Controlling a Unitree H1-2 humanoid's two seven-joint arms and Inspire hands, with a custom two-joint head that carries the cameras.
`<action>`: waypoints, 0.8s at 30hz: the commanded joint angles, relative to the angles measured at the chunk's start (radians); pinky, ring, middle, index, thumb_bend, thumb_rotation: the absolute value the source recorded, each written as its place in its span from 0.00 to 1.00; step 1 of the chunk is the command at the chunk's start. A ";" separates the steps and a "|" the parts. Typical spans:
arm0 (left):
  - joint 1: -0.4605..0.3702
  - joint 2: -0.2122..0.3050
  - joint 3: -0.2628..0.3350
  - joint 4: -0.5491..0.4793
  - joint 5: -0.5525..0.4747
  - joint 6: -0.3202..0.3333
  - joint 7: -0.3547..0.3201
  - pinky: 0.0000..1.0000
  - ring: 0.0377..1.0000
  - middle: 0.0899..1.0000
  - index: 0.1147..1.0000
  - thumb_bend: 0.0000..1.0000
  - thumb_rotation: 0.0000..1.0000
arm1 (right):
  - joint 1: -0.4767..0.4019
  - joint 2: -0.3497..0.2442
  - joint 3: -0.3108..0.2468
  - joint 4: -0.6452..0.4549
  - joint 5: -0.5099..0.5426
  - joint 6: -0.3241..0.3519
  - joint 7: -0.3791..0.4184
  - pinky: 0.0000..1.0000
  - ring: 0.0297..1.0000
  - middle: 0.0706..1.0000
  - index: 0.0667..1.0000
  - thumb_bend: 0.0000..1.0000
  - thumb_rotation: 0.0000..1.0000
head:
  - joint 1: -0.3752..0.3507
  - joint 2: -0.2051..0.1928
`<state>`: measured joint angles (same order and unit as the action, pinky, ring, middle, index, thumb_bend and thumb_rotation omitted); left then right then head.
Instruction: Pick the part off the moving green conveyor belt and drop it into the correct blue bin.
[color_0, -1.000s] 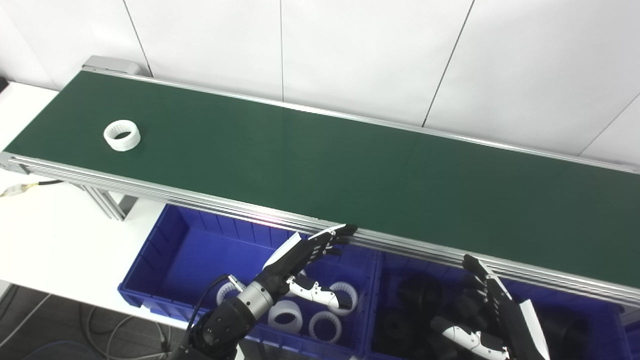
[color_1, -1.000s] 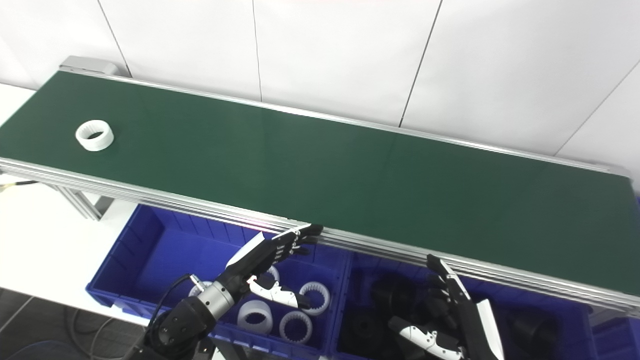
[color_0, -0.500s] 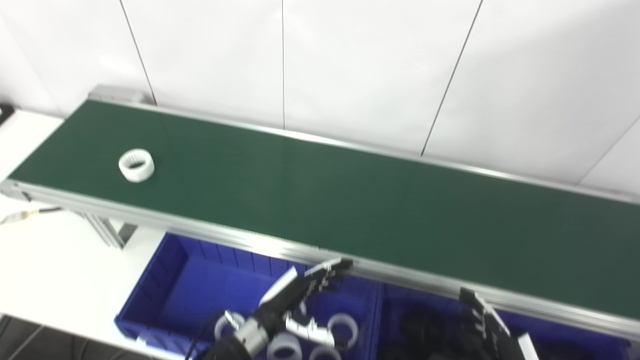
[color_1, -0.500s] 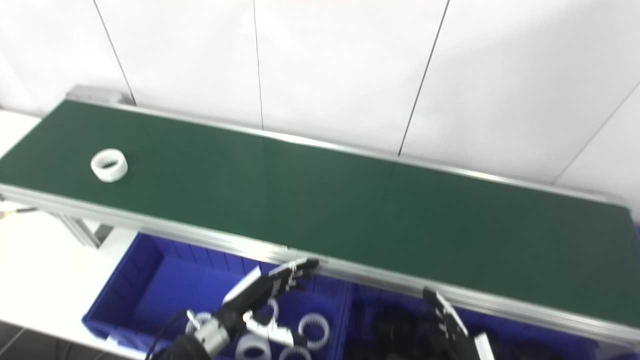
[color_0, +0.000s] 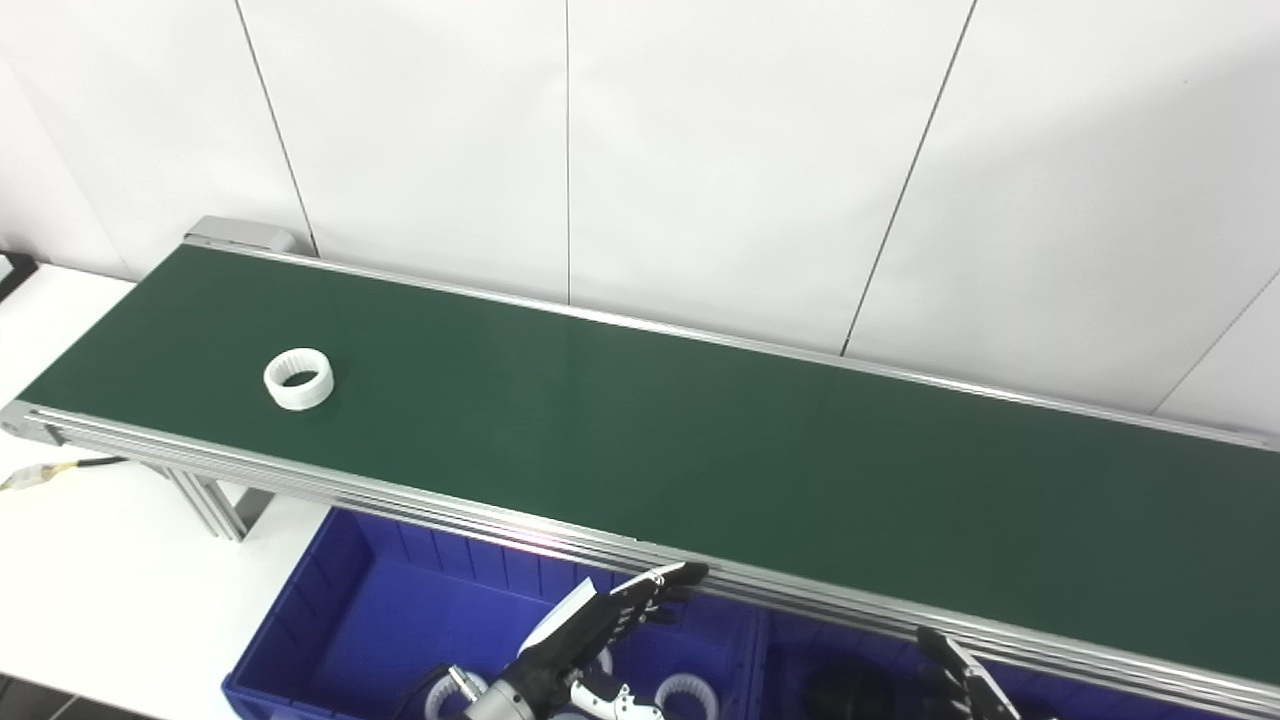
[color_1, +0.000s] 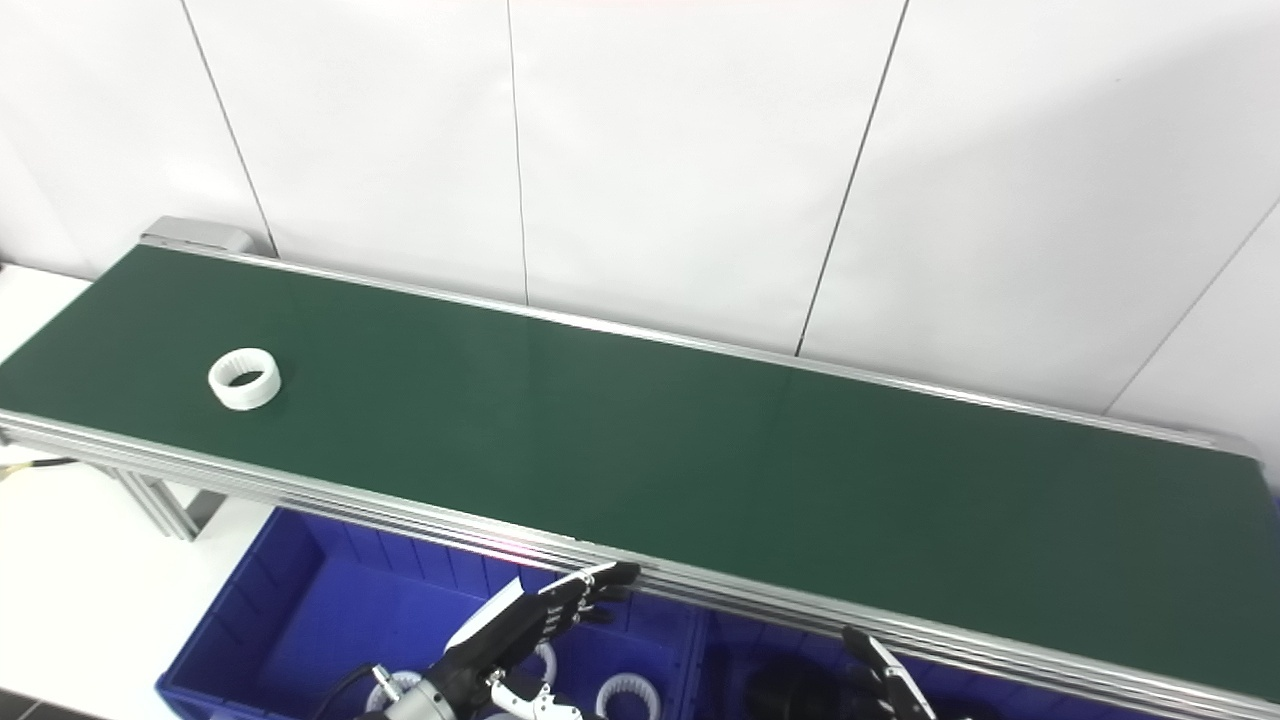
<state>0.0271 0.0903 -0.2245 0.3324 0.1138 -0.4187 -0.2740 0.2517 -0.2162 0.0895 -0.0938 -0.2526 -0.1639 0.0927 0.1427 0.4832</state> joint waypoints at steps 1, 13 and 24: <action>-0.017 0.002 -0.001 -0.016 0.001 -0.033 0.013 0.84 0.90 0.92 0.89 0.94 0.20 | -0.007 0.000 -0.003 -0.016 0.013 -0.059 -0.014 0.76 0.84 0.88 0.88 0.69 0.30 | -0.004 0.001; -0.006 0.009 0.000 -0.040 0.015 -0.028 0.020 0.86 0.92 0.93 0.90 0.93 0.19 | 0.000 0.003 -0.002 -0.023 0.005 -0.063 -0.023 0.76 0.84 0.88 0.88 0.69 0.30 | -0.016 0.015; 0.006 0.026 -0.025 -0.068 0.076 -0.050 0.071 0.89 0.92 0.92 0.91 0.93 0.22 | 0.004 0.004 0.003 -0.022 -0.001 -0.069 -0.032 0.76 0.85 0.88 0.88 0.69 0.33 | -0.029 0.015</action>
<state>0.0395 0.1157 -0.2486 0.3080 0.1773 -0.4238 -0.2293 0.2546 -0.2132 0.0919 -0.0874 -0.2569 -0.1658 0.0746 0.1181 0.4955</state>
